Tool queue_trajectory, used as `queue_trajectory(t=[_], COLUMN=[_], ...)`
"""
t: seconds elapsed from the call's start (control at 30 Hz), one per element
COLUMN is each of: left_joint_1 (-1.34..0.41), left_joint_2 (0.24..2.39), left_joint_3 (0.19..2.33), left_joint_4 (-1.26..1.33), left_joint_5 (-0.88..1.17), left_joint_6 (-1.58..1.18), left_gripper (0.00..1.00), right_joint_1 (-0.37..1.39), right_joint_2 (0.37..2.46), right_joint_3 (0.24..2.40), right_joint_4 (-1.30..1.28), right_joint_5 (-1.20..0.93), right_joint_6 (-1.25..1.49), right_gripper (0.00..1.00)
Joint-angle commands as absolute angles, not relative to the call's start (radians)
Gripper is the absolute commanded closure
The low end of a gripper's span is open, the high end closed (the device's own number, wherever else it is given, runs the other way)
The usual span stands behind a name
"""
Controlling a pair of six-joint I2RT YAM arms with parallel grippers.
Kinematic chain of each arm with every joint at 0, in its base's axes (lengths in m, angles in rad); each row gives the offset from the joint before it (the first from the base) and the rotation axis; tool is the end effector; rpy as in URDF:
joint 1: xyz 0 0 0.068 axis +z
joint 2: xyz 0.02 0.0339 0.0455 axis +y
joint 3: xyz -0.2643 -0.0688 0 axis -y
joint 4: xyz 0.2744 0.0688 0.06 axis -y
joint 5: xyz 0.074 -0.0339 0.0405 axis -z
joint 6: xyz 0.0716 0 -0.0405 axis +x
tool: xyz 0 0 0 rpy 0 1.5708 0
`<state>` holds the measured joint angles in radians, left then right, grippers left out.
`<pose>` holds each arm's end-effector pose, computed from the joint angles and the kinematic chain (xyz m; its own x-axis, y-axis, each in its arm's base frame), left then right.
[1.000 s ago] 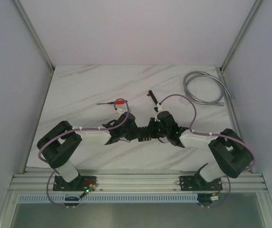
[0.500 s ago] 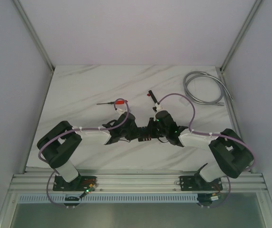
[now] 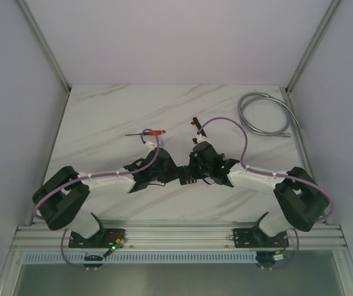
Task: Snap on the fuse box
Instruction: Install the fuse at the fuse box base.
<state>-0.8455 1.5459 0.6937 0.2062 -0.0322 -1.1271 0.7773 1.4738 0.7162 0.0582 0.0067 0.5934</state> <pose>0.2375 -0.2645 0.1230 -0.8315 -0.4228 -0.3603 -0.0469 0.6997 -0.7129 0.2473 0.2426 0.1379 -0.7706 0.0263 -0.6368 -0.3218 0.8464 0.4243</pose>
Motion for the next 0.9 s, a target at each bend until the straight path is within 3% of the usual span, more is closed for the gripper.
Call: queue_trajectory(t=[0.0,0.33,0.87], left_joint_1=[-0.85,-0.795,-0.694], left_joint_2=[1.46,1.317,1.243], left_joint_3=[0.653,0.586,0.559], left_joint_4=[0.197,0.063,-0.046], left_joint_5=[-0.089,-0.184,-0.256], left_joint_6=[-1.135,-1.064,-0.978], left_gripper=[0.67,0.43,0.15], right_joint_1=[0.808,0.882,0.914], right_joint_2=[1.484,1.549,1.497], right_joint_3=[0.773,0.853,0.859], right_joint_4=[-0.032,-0.112,-0.127], right_joint_5=[0.105,0.214,0.288], right_joint_6=[0.581,0.594,0.598], right_gripper=[1.0,1.0,1.0])
